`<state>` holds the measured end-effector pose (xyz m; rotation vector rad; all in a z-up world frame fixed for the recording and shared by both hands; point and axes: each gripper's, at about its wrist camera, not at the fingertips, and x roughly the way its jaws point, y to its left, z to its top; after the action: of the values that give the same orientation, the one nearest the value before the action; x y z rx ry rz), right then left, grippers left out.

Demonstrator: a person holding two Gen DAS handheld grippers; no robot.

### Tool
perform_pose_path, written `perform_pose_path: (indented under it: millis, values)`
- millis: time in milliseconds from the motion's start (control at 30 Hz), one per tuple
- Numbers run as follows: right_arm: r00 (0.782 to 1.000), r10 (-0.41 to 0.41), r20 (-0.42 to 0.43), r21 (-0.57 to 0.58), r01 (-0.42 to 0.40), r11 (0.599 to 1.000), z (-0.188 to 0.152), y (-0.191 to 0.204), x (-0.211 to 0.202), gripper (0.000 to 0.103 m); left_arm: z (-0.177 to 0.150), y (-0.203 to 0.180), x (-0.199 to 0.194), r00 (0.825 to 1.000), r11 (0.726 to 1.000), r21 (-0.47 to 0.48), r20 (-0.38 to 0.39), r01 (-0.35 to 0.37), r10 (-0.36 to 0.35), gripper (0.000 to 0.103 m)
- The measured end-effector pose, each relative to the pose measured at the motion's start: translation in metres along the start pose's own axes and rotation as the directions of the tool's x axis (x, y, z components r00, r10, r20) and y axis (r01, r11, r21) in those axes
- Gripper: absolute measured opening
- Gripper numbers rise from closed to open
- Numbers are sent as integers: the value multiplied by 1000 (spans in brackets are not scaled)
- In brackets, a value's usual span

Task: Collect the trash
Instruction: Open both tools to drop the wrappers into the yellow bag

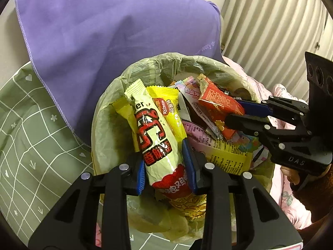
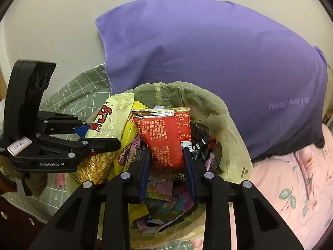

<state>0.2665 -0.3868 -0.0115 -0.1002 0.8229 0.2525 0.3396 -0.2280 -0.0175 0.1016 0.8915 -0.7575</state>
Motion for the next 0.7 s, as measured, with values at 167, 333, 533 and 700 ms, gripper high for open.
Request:
perform_pose_path:
  millis: [167,333,533,700]
  values:
    - [999,46,11,-69,-45,997,3,-4,2,29,1,0,-3,999,997,-54,7,-47,47,30]
    - [996,90,23,-56,-89,995,5,-11,-4,29,-2,-3,-19,996,990,-122,44,-68,74,30]
    - [994,101,29,8,-101,995,2,-17,-13,29,-1,-15,-47,992,990,-115,88,-79,90,31]
    - [994,96,45,68,-99,993,3,-16,-22,29,8,-18,-49,993,993,-84,87,-77,84,16]
